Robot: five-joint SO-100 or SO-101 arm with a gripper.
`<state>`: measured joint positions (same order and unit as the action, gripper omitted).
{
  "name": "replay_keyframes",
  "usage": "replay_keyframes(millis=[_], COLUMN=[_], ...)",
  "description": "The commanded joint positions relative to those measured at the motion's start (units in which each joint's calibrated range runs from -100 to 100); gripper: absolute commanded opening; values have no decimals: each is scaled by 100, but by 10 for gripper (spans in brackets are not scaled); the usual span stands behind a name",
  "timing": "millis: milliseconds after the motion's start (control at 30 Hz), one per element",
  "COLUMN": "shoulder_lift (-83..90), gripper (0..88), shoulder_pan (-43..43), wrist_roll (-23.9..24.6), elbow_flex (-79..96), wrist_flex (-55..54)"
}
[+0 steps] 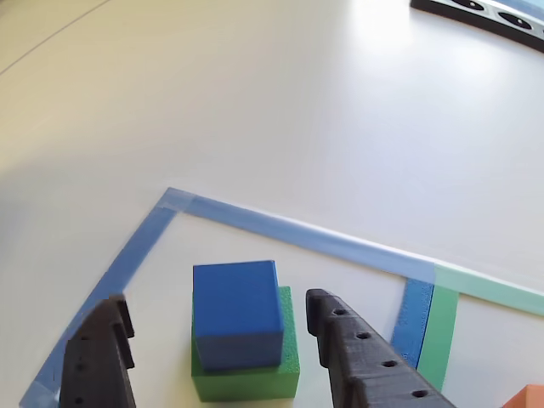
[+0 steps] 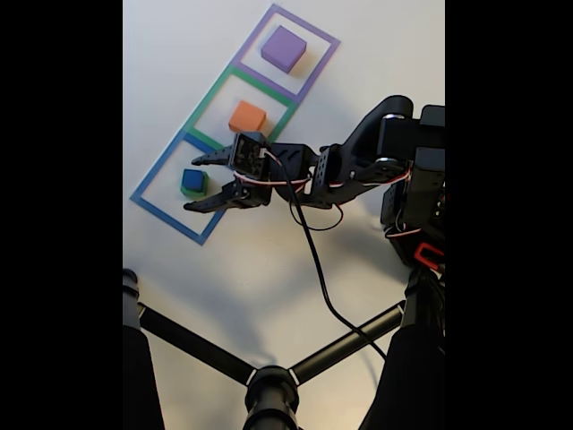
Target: Tower of hanoi
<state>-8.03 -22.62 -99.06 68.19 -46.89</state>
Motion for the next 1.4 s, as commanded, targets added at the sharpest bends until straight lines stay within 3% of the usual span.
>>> replay_keyframes(millis=[0,633,1100,1233,1367], shoulder_lift=[2,-135,50,859,2197], gripper=[165,33,1,1,1], shoulder_pan=[-98,-136,-136,-75,100], wrist_roll=[-94,-94,-94,-94,-94], elbow_flex=[-153,-362,-390,-435,-762], wrist_flex=[-163,-171,-107,654,2467])
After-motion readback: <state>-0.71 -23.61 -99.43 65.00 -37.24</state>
